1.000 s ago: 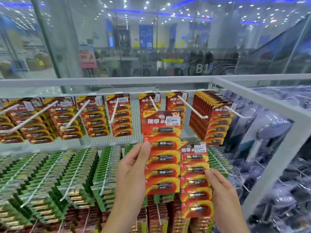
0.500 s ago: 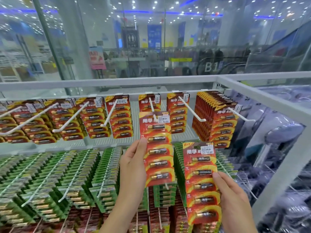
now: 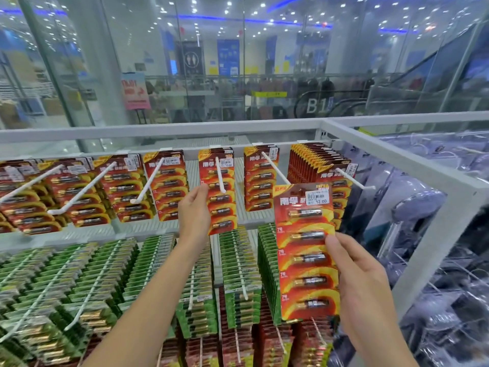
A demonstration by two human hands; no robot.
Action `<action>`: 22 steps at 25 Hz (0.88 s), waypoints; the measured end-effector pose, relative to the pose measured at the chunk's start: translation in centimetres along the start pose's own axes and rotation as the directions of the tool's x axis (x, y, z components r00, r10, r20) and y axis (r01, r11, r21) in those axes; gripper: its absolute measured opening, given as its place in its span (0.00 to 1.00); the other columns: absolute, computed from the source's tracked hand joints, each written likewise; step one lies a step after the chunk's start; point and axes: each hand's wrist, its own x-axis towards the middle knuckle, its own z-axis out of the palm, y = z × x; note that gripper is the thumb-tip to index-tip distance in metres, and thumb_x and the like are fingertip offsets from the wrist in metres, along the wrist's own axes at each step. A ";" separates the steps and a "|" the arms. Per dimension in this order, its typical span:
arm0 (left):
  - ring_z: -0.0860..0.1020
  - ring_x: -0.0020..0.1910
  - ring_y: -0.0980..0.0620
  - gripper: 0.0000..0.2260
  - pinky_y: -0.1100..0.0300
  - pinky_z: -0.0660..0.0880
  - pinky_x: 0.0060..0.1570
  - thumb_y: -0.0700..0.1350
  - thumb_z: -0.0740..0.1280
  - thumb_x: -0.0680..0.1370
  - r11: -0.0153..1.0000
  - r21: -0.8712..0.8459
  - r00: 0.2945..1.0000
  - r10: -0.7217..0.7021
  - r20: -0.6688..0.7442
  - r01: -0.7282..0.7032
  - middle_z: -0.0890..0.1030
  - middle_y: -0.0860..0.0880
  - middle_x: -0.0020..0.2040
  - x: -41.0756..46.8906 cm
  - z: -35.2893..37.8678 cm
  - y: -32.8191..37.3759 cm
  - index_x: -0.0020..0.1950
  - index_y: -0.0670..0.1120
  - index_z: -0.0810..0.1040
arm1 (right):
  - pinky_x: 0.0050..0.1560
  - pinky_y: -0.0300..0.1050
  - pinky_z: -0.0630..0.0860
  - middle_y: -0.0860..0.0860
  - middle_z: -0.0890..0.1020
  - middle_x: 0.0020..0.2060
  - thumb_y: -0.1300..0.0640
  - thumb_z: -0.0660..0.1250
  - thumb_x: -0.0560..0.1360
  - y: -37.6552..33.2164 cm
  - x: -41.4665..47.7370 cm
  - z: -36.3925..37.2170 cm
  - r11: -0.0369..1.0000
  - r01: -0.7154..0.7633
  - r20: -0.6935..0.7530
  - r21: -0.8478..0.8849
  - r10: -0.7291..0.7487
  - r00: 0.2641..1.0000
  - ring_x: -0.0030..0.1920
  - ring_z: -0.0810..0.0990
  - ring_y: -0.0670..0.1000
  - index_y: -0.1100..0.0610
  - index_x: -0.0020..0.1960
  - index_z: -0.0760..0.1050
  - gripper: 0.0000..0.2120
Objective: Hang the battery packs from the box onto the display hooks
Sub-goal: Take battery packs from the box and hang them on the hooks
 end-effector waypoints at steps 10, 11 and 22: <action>0.88 0.44 0.47 0.12 0.50 0.85 0.41 0.49 0.61 0.87 0.999 -0.012 0.999 0.051 -0.004 -0.051 0.88 0.47 0.46 2.2 0.2 -1.3 0.52 0.52 0.85 | 0.47 0.56 0.82 0.55 0.88 0.47 0.51 0.66 0.79 0.1 0.9 0.3 0.995 0.073 -0.008 -0.072 -0.074 0.997 0.46 0.88 0.57 0.50 0.48 0.86 0.10; 0.88 0.43 0.48 0.12 0.54 0.84 0.38 0.49 0.62 0.87 0.998 -0.019 0.999 0.052 -0.009 -0.053 0.88 0.48 0.46 2.2 0.2 -1.3 0.51 0.52 0.85 | 0.48 0.57 0.83 0.55 0.88 0.47 0.51 0.66 0.80 0.2 1.1 0.4 0.994 0.071 -0.006 -0.080 -0.072 0.997 0.46 0.88 0.57 0.50 0.48 0.86 0.10; 0.88 0.41 0.50 0.07 0.51 0.84 0.42 0.50 0.68 0.83 0.995 -0.025 0.988 0.091 -0.127 -0.095 0.88 0.50 0.46 2.6 -0.2 -1.6 0.51 0.52 0.85 | 0.33 0.46 0.73 0.47 0.77 0.32 0.48 0.60 0.85 3.9 14.7 5.5 0.939 0.124 -0.036 -0.321 -0.142 0.989 0.31 0.76 0.48 0.53 0.54 0.80 0.13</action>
